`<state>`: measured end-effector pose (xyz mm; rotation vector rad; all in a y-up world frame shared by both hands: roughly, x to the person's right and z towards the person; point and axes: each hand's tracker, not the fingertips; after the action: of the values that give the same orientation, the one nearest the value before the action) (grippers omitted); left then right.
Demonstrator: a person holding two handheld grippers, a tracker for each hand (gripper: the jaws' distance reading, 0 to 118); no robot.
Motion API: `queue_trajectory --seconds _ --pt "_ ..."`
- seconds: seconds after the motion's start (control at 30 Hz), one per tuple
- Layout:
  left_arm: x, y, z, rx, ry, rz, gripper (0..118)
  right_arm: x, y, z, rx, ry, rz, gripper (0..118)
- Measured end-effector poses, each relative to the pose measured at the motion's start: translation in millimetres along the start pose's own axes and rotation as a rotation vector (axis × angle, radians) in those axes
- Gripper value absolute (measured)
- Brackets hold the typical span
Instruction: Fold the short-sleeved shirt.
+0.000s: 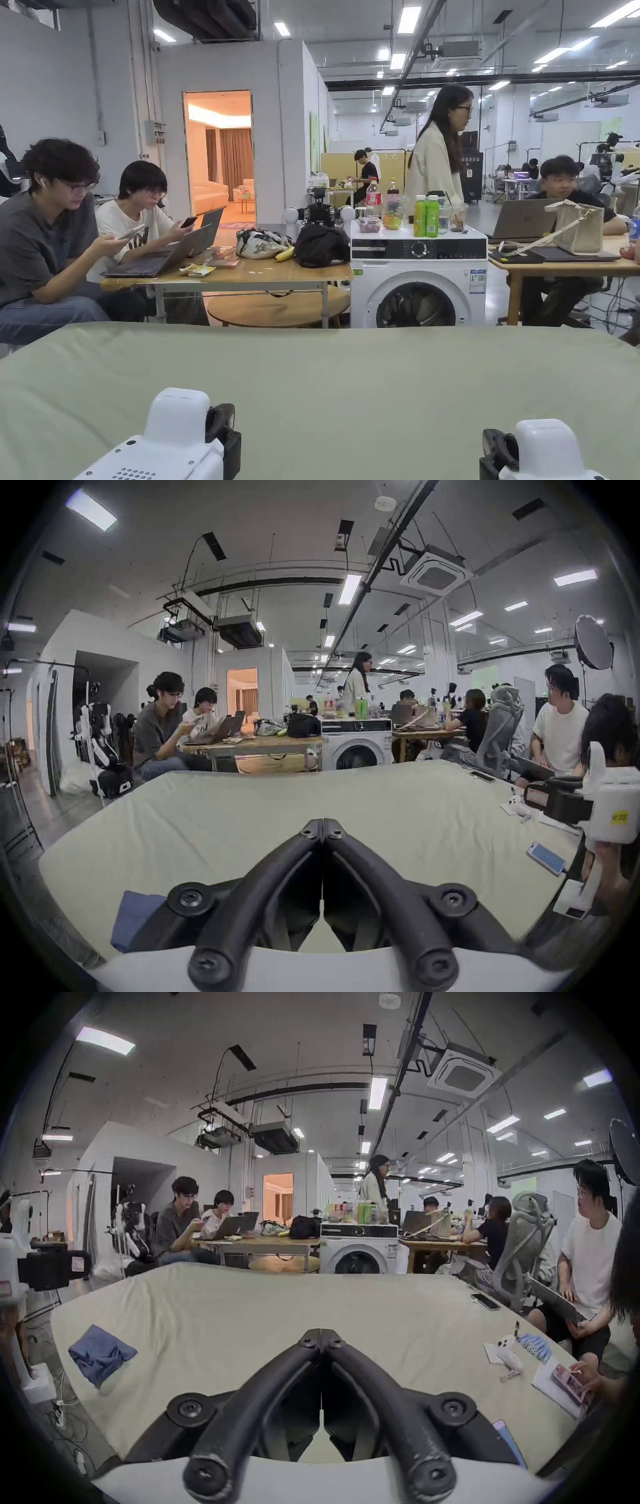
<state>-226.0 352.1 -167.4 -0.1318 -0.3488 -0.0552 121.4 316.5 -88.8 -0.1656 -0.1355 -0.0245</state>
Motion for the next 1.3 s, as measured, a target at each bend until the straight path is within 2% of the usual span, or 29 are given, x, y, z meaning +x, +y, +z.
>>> queue_trajectory --seconds 0.13,0.37,0.4,0.43,0.47,0.53,0.57,0.6,0.67,0.7,0.83,1.0,1.13,1.3 --pt "-2 -1 0 -0.009 -0.006 0.012 0 -4 -1 -2 -0.001 -0.008 0.023 0" --pt "-3 -2 4 0.004 0.017 0.013 0 -5 -1 1 -0.01 0.015 0.002 0" --pt "-3 -3 5 0.0 0.016 0.022 0 -5 -1 1 -0.011 0.02 -0.001 3" --pt "-4 -3 6 -0.004 0.014 0.031 0 -4 -1 3 -0.011 0.024 -0.004 9" --pt "-4 -3 7 -0.003 0.016 0.036 5 -4 -1 5 -0.009 0.03 -0.006 20" --pt "-6 -2 12 0.003 0.011 0.045 38 -5 -1 7 -0.015 0.047 -0.019 59" --pt "-6 -2 12 0.007 0.013 0.045 50 -6 -1 8 -0.014 0.047 -0.021 82" --pt "-6 -2 12 0.003 0.016 0.052 58 -8 -2 8 -0.017 0.045 -0.018 100" --pt "-5 -4 12 -0.003 0.014 0.056 60 -11 -5 10 -0.004 0.042 -0.014 104" --pt "-5 -5 12 -0.003 0.014 0.046 65 -11 -6 12 0.015 0.05 -0.02 112" --pt "-2 -9 14 0.004 0.011 0.023 94 -11 -6 14 0.015 0.065 -0.034 113" --pt "0 -8 17 0.023 -0.004 0.028 96 -17 -3 20 0.055 0.058 0.03 113" --pt "2 -8 15 0.014 -0.019 0.022 96 -19 -1 22 0.072 0.058 0.026 113" --pt "4 -8 18 0.022 -0.024 0.023 96 -19 -1 19 0.063 0.01 0.013 113"
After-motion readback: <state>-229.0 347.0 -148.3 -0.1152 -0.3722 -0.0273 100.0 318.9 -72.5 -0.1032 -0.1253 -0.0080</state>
